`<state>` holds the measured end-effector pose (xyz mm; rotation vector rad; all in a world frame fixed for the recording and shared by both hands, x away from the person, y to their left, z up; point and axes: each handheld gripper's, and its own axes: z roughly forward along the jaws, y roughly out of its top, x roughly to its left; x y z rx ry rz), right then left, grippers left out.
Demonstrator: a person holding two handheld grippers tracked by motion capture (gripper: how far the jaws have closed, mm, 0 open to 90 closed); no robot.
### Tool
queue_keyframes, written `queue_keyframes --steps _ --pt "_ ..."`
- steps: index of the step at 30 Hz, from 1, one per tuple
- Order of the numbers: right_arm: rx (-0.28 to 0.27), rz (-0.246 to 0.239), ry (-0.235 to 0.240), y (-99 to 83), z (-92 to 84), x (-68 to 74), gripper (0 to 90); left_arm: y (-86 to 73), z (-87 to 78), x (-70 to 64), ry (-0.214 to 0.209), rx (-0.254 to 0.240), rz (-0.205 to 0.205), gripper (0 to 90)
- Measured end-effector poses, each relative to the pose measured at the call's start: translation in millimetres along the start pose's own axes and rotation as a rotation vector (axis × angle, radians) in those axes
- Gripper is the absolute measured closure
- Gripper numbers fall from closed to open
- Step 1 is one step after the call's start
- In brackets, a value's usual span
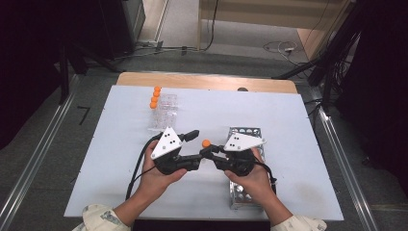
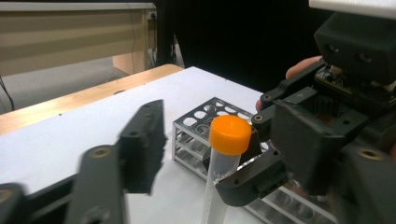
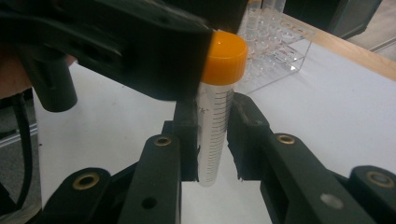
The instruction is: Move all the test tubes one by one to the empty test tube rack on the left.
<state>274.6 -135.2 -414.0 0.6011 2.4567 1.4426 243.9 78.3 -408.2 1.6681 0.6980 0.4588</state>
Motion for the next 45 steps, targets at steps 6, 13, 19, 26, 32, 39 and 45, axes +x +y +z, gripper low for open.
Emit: queue_keyframes --steps 6,13,19,26,32,39,45 --pt "-0.003 0.003 0.016 0.6 0.9 2.0 72.1 -1.8 0.6 -1.8 -0.026 0.007 0.009 54.8" --pt "-0.003 0.008 0.022 0.7 1.0 2.6 72.1 -3.4 1.9 -1.9 -0.04 0.014 0.016 63.4" --pt "-0.001 0.007 0.024 0.6 1.6 2.8 72.1 -3.8 1.2 0.7 -0.034 0.015 0.008 70.7" --pt "-0.002 0.009 0.019 1.0 1.5 3.4 64.7 -2.7 0.9 1.5 -0.032 0.022 0.006 71.4" --pt "-0.009 0.009 -0.025 2.3 -1.9 3.4 37.5 3.0 -5.3 12.6 0.003 0.008 -0.013 71.5" --pt "-0.011 0.014 -0.101 -0.5 -7.6 -3.9 20.1 6.5 -12.0 34.3 0.048 -0.011 -0.054 71.4" --pt "-0.024 0.033 -0.121 -3.1 -17.6 -10.8 20.0 12.2 -21.2 57.4 0.105 -0.035 -0.088 71.4"
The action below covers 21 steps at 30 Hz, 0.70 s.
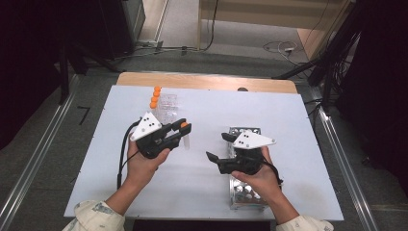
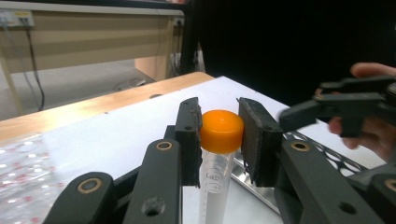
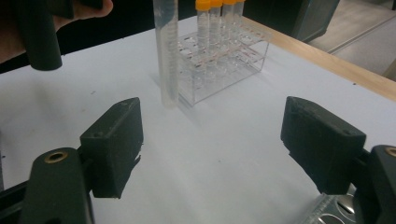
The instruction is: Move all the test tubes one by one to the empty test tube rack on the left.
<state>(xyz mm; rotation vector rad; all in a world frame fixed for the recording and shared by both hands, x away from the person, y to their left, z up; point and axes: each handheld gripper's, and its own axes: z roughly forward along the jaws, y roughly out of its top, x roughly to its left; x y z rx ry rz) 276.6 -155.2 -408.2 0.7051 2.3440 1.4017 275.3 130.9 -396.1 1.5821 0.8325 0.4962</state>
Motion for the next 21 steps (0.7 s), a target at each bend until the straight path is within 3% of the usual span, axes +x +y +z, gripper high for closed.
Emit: queue_keyframes --steps 10,21 --pt "-0.009 0.033 -0.055 -9.5 -20.4 -16.7 20.4 8.7 -9.4 41.2 0.147 -0.019 -0.024 71.4" --pt "0.001 0.074 -0.118 -27.5 -41.4 -32.8 21.1 12.1 -11.0 68.6 0.299 -0.024 0.021 71.4"
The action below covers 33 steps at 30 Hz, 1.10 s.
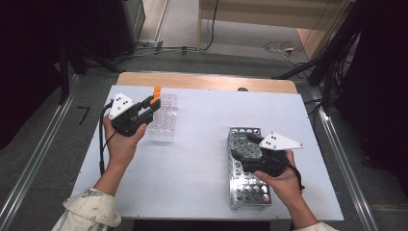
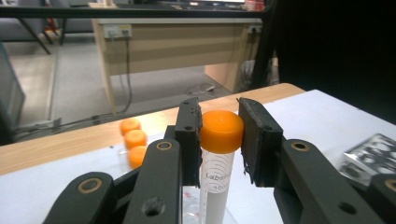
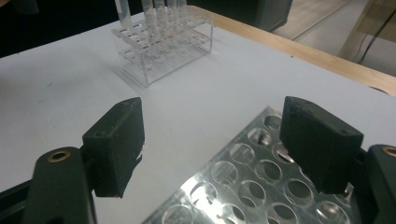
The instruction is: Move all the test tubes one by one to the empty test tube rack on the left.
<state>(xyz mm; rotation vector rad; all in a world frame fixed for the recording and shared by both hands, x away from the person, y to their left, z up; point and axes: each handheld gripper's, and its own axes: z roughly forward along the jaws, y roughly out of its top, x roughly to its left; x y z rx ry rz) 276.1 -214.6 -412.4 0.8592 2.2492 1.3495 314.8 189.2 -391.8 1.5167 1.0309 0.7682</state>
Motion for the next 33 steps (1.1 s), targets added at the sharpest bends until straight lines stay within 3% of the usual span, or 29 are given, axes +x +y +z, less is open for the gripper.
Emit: queue_keyframes --steps 7,10,19,25,33 --pt "0.004 0.018 -0.026 -9.6 -9.2 -8.5 21.4 -2.5 7.0 8.7 0.079 -0.009 0.0 71.4" --pt "0.007 0.024 -0.035 -11.3 -11.4 -9.8 21.4 -3.7 10.3 12.2 0.098 -0.017 -0.02 71.4" --pt "0.002 0.037 -0.052 -15.0 -15.4 -14.3 21.4 -13.6 15.7 15.1 0.112 -0.013 -0.029 71.3" --pt "0.001 0.034 -0.049 -15.1 -15.4 -13.6 21.4 -24.7 20.2 15.7 0.119 0.015 -0.03 71.3" --pt "0.003 0.035 -0.048 -15.3 -15.2 -13.5 21.4 -39.0 24.4 9.6 0.15 0.05 0.003 71.0"
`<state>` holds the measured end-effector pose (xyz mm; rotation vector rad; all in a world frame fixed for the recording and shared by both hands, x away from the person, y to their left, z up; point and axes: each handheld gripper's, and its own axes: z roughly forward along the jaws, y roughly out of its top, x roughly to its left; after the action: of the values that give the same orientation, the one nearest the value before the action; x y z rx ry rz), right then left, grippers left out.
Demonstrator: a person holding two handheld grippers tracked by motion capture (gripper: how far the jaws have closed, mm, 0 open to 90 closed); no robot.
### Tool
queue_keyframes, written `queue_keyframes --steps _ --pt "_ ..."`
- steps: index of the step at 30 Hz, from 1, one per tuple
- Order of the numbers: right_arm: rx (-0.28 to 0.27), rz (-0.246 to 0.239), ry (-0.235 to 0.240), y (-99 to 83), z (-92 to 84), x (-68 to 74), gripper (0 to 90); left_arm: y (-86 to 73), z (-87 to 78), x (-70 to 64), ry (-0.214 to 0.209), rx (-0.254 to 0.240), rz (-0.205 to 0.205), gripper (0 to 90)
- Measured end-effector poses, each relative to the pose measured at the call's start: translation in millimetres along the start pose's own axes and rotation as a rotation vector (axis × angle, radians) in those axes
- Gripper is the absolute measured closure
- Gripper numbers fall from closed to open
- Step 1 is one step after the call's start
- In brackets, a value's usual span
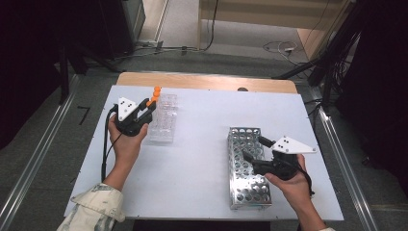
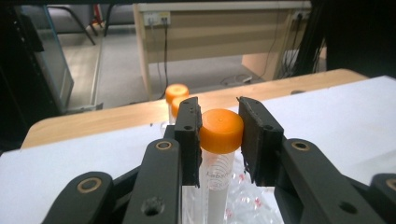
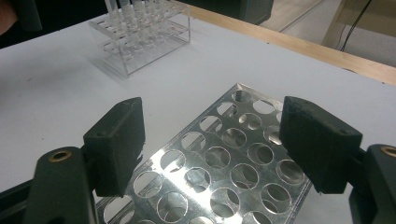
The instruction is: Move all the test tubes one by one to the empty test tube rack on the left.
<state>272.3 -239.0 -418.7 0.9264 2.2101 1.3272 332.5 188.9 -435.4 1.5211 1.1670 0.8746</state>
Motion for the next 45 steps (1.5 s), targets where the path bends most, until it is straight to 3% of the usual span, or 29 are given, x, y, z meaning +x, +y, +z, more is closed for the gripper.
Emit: queue_keyframes --steps 6,12,17,20,23,27,37,45 --pt "0.001 0.001 0.001 -0.2 0.0 0.0 21.4 -5.3 1.9 -3.6 0.016 0.025 0.024 70.8" --pt "0.005 0.004 0.002 -1.1 1.3 0.5 21.4 -6.1 2.1 -4.9 0.012 0.026 0.018 65.9" --pt "0.006 0.005 0.002 -1.9 2.1 -0.1 21.1 -4.1 -0.5 -7.4 -0.019 0.019 -0.004 49.7" --pt "0.003 0.008 -0.001 -2.4 2.3 -0.6 20.9 -2.4 -2.7 -8.2 -0.053 0.051 -0.043 34.3" --pt "0.005 0.014 -0.006 -3.3 1.7 -1.8 20.7 -1.8 -6.8 -6.7 -0.082 0.086 -0.074 25.4" --pt "0.007 0.021 -0.016 -4.9 1.4 -5.0 20.8 -3.3 -14.4 -4.8 -0.098 0.086 -0.106 23.8" --pt "0.013 0.044 -0.051 -11.5 -0.7 -14.2 20.7 -7.9 -28.5 -6.8 -0.123 0.108 -0.119 20.0" --pt "0.005 0.065 -0.081 -17.6 -9.6 -20.2 20.7 -13.7 -42.6 -7.9 -0.123 0.113 -0.103 19.2"
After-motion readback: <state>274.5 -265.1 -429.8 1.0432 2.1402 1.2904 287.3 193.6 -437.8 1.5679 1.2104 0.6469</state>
